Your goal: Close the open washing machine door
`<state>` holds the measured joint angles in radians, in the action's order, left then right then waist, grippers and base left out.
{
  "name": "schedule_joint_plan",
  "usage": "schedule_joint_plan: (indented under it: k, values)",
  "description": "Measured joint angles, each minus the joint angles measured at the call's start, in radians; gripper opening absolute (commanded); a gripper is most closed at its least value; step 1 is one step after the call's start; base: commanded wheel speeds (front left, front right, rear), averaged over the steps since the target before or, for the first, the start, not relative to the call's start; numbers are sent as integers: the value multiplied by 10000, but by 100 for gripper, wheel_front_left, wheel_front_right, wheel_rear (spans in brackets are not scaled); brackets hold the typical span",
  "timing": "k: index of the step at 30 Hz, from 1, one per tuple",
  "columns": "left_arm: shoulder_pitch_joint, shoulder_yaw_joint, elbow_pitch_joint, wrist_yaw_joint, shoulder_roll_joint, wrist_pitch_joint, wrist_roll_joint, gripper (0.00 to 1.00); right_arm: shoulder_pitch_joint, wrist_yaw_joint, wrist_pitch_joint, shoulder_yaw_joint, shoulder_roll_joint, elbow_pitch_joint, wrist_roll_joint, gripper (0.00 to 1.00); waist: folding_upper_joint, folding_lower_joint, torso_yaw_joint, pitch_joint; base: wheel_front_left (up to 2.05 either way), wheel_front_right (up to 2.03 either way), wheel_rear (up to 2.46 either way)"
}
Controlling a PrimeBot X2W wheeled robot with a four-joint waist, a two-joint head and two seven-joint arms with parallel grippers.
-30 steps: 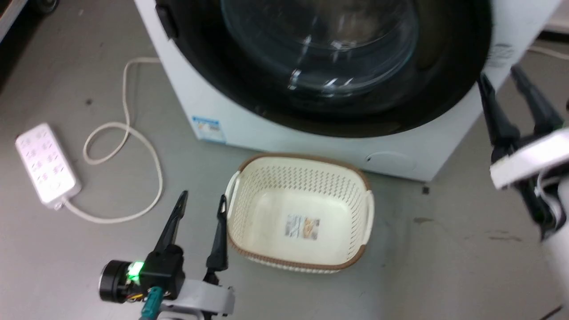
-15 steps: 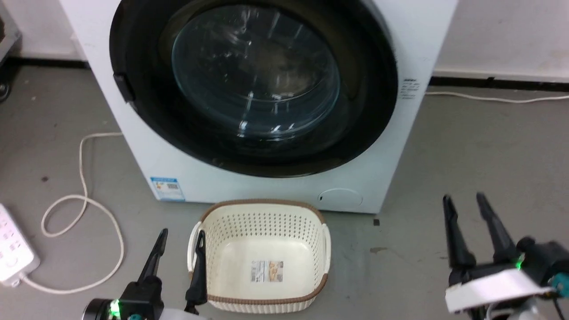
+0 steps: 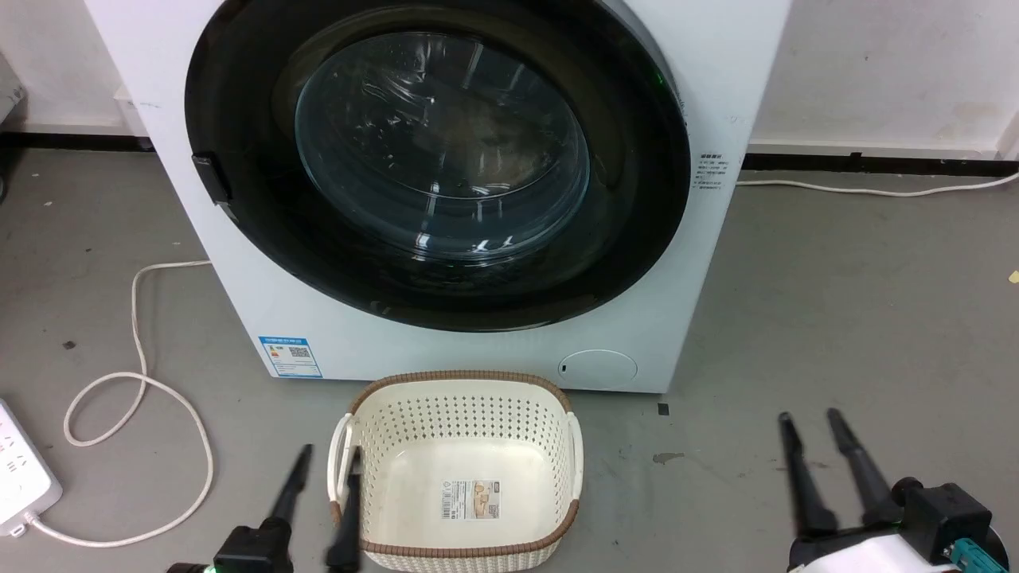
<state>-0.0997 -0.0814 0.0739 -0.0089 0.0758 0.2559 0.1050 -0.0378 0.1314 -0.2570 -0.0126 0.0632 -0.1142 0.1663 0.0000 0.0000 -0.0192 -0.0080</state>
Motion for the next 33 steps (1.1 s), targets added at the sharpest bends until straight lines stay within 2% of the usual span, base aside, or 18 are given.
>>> schedule_joint_plan:
  k: [33]
  values:
    - [131,151,-138,0,-23,-569,-159,0,18,0,562,21,0,207,-343,0,0,0,45,19,0,0,0]
